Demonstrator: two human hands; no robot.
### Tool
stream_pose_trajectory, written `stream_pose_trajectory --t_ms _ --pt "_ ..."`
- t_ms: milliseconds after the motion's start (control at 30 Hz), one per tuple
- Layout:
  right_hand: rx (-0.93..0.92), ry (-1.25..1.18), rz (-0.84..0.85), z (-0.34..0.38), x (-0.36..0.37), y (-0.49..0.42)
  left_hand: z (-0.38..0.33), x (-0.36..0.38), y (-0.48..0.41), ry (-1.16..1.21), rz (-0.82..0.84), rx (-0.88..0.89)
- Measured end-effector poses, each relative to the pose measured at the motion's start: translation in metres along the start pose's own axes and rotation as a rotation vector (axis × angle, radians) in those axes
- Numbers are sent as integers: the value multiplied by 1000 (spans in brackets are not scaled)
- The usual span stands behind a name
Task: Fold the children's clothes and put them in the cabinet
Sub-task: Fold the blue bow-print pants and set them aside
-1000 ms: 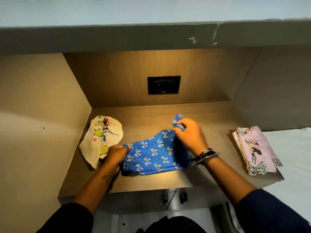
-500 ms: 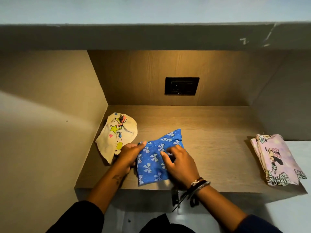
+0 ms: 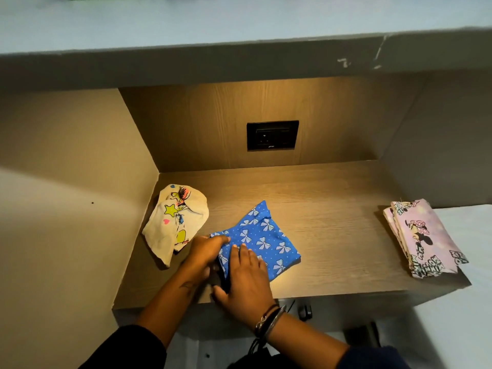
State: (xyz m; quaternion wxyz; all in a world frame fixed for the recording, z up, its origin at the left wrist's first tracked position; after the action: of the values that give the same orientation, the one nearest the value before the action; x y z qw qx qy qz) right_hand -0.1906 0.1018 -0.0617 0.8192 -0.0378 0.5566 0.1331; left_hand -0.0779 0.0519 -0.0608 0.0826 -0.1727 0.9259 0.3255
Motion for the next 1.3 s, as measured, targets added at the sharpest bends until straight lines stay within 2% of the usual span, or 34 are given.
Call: stream_pose_trajectory --t_ms 100,200,367,467,533,667,733,800,867,967,1067,1167,1300 --pt "-70 -46 -77 -5 -6 -5 -2 2 7 -10 41 -18" --pt "-97 -322 -123 -15 -23 -6 -10 3 10 -33 40 9" --pt "148 -928 -105 -57 -43 -23 -42 21 14 -147 58 195" --pt "336 -1154 -89 -86 -48 -35 -57 37 14 -169 36 284" --pt "413 -1119 -48 -103 -48 -42 -59 41 10 -205 -14 330" --pt "388 -514 -108 -130 -64 -46 -42 44 1 -345 -55 379" --pt "307 -264 -180 -130 -72 -44 -31 37 -4 -430 -113 357" --pt "152 -157 -207 -123 -67 -44 -21 31 -5 -467 -171 340" --pt "38 -100 -165 -115 -55 -42 -8 28 -5 -449 -215 247" --pt "47 -122 -165 -117 -43 -44 16 42 0 -100 -76 -32" --pt "116 -290 -178 -121 -39 -49 11 59 7 84 94 -156" --pt "170 -431 -134 -129 -38 -53 -9 67 7 162 108 -82" --pt "259 -720 -144 -144 -40 -45 -22 88 22 204 206 51"
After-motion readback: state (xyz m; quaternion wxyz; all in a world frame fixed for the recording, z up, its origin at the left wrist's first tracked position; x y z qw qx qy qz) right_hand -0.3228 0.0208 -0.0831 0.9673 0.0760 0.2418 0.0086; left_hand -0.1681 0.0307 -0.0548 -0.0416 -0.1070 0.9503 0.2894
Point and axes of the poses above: each hand's wrist, its own y-axis away from the middle knuckle, its own x-axis out of the palm, z = x × y, the point moved 6 cm from there along -y, towards the middle knuckle, and after that the axes turned 3 degrees about -z, right-handed, at the moved point
